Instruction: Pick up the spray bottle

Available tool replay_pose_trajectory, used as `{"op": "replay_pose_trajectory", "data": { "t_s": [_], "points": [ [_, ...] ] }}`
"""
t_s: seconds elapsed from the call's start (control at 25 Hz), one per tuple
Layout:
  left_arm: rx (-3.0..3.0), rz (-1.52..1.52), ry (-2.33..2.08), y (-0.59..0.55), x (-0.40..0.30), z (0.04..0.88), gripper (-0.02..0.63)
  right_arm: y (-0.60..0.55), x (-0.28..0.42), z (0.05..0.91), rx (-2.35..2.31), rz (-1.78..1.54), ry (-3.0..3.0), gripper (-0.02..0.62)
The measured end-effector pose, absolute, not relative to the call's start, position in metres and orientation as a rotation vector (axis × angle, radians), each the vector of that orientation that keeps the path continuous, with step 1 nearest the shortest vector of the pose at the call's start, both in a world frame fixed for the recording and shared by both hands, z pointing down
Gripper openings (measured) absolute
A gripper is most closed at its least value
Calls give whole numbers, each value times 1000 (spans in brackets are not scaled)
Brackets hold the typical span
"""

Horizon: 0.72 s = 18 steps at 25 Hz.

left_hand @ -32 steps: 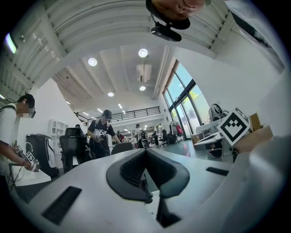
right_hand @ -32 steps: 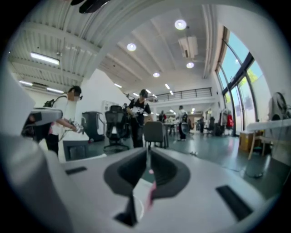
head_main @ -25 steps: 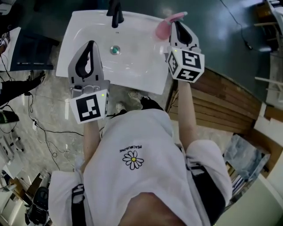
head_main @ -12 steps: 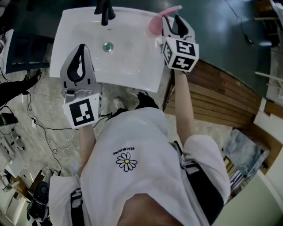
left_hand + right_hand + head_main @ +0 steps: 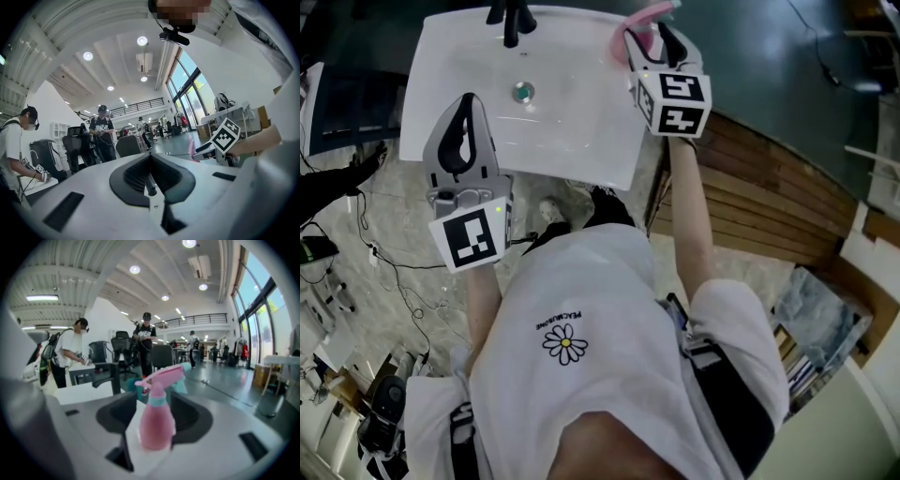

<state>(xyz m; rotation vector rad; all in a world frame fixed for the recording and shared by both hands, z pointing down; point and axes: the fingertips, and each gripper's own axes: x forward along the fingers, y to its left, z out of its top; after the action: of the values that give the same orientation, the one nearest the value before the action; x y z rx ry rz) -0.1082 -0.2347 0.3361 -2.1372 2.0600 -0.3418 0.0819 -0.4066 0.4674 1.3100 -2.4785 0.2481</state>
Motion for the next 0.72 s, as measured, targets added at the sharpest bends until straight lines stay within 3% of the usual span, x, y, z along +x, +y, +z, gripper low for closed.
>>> {"op": "replay_pose_trajectory", "data": {
  "t_s": [0.52,0.6,0.72],
  "points": [
    [-2170,-398,2062,-233,-103,350,20,-424,75,480,1334,336,-2498,227],
    [-2170,-406,2046,-234,-101,350,20,-425,76,479,1348,299,-2484,170],
    [-2168,-425,2038,-235,-102,352,20,-426,76,479,1357,284,-2477,167]
  ]
}}
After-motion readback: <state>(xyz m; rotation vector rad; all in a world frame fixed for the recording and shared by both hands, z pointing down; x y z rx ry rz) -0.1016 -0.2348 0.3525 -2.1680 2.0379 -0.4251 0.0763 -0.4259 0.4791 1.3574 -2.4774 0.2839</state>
